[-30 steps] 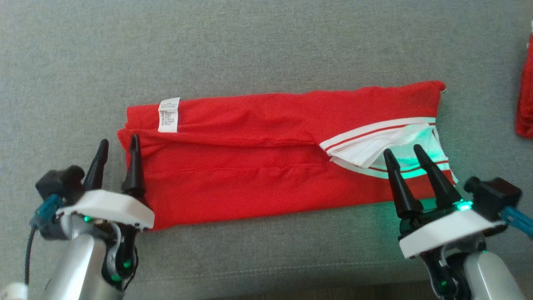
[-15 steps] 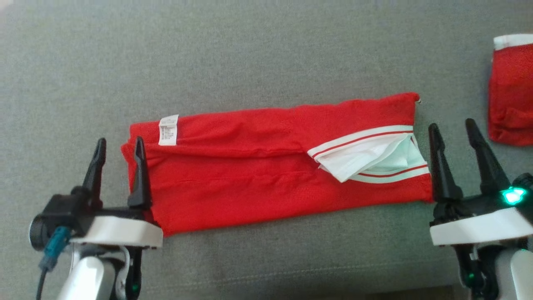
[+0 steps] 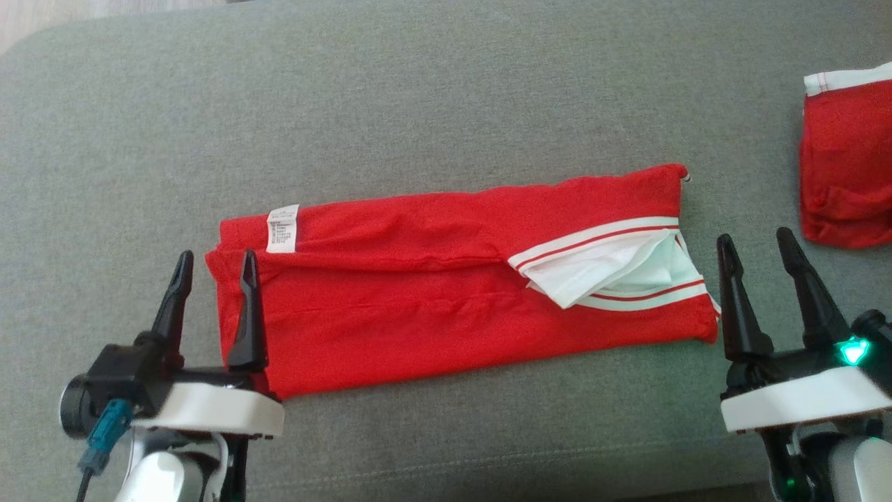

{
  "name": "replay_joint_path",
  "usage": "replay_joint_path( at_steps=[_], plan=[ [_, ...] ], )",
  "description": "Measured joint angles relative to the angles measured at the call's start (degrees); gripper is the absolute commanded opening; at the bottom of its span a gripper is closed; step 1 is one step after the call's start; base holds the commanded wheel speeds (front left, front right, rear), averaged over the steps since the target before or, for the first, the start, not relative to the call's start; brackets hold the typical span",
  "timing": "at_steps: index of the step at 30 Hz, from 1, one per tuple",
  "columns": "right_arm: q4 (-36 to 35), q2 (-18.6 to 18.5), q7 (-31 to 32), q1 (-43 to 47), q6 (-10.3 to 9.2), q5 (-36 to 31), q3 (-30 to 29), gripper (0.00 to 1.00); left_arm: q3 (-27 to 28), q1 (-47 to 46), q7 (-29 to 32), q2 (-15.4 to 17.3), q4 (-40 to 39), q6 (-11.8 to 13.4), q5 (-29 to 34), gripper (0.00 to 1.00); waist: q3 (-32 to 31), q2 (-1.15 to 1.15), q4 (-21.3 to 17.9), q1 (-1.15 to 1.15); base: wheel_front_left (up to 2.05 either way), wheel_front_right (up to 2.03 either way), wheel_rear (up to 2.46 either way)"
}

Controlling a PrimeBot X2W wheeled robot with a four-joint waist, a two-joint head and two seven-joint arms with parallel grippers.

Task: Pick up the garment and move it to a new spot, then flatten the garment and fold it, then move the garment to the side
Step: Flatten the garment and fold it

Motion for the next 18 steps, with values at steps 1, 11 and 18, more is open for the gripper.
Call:
replay_joint_path(
  at_steps=[1, 11, 18],
  plan=[
    [0.0, 0.0, 0.0, 0.0, 0.00, 0.0, 0.0, 1.00, 0.0, 0.0, 0.0, 0.0, 0.0, 0.2, 0.0, 1.00, 0.0, 0.00, 0.0, 0.00, 0.00, 0.00, 0.00],
    [5.3, -0.1, 1.1, -1.7, 0.00, 0.1, -1.2, 1.00, -0.2, -0.9, -0.1, 0.1, -0.3, 0.4, 0.5, 1.00, 2.1, 0.00, 0.9, 0.00, 0.00, 0.00, 0.00],
    [15.7, -1.8, 2.0, -7.8, 0.00, 1.1, -1.7, 1.00, -1.7, -6.4, -1.2, -0.4, 0.8, -1.1, 0.6, 1.00, 5.5, 0.00, 3.5, 0.01, 0.00, 0.00, 0.00]
  ],
)
